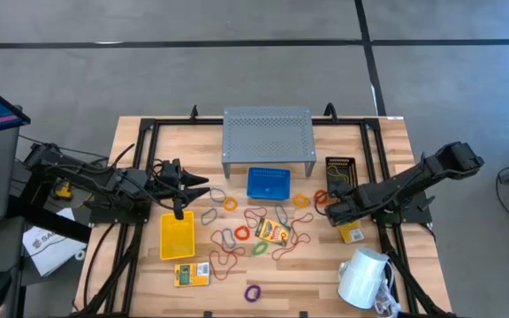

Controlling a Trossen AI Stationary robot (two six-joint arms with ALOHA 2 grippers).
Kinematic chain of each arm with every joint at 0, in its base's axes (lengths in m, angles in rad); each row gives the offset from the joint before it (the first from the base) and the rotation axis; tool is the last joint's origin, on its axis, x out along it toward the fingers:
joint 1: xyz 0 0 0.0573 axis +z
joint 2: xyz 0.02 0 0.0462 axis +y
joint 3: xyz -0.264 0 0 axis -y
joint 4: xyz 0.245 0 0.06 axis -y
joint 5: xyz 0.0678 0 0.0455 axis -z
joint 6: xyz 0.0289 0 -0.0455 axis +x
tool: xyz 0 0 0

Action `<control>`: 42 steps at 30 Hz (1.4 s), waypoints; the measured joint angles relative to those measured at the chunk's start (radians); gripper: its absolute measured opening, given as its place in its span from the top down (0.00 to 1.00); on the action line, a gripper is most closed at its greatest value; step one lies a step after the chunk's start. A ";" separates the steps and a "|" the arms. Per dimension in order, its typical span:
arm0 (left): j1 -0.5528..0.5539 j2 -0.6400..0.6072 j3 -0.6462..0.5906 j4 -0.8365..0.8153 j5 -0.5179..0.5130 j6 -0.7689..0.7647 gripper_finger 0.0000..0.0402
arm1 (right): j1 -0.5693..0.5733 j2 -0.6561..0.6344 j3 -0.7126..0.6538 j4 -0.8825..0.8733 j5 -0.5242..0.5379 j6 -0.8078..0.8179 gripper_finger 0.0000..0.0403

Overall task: Pick & Place Office Desk Supplies
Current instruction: Put the yellow crayon box into the blue bin

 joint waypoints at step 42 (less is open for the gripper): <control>0.000 0.000 0.000 0.017 0.000 0.000 0.64 | 0.001 -0.008 -0.058 0.085 -0.036 0.012 0.86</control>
